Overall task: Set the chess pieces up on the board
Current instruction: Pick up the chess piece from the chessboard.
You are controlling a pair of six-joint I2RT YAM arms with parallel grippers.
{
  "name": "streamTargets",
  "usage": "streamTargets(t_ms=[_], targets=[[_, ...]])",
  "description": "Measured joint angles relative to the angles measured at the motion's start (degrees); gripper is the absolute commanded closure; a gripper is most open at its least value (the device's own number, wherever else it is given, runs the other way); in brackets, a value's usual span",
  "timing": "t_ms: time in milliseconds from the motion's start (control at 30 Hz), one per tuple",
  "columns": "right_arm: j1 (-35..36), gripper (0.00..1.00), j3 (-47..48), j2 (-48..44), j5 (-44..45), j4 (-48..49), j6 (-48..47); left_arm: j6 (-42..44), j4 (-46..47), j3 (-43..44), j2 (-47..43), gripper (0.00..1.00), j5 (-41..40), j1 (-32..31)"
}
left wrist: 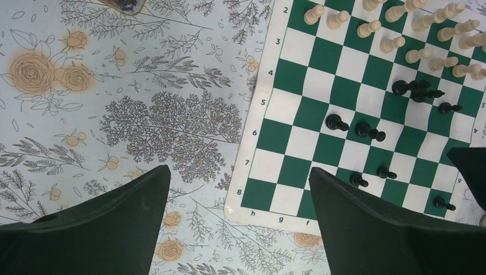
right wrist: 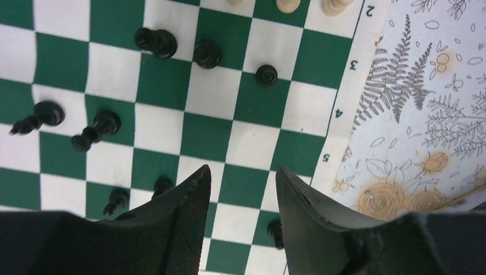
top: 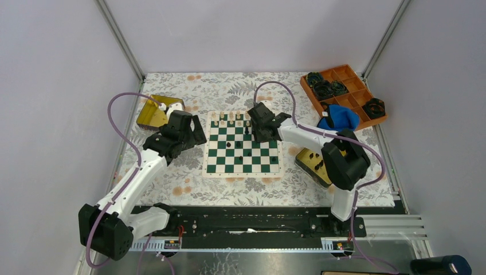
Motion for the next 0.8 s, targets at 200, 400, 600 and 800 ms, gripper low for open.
streamTargets(t_ms=[200, 400, 600, 800], targets=[[-2.4, 0.47, 3.3, 5.3, -0.6, 0.1, -1.1, 0.0, 0.1, 0.1, 0.4, 0.01, 0.0, 0.0], [-4.3, 0.48, 5.5, 8.5, -1.6, 0.1, -2.1, 0.4, 0.3, 0.1, 1.2, 0.01, 0.0, 0.1], [-5.0, 0.51, 8.2, 10.9, -2.0, 0.3, -3.0, 1.0, 0.5, 0.2, 2.6, 0.01, 0.0, 0.2], [-5.4, 0.58, 10.3, 13.2, -3.0, 0.2, -3.6, 1.5, 1.2, 0.8, 4.1, 0.01, 0.1, 0.7]])
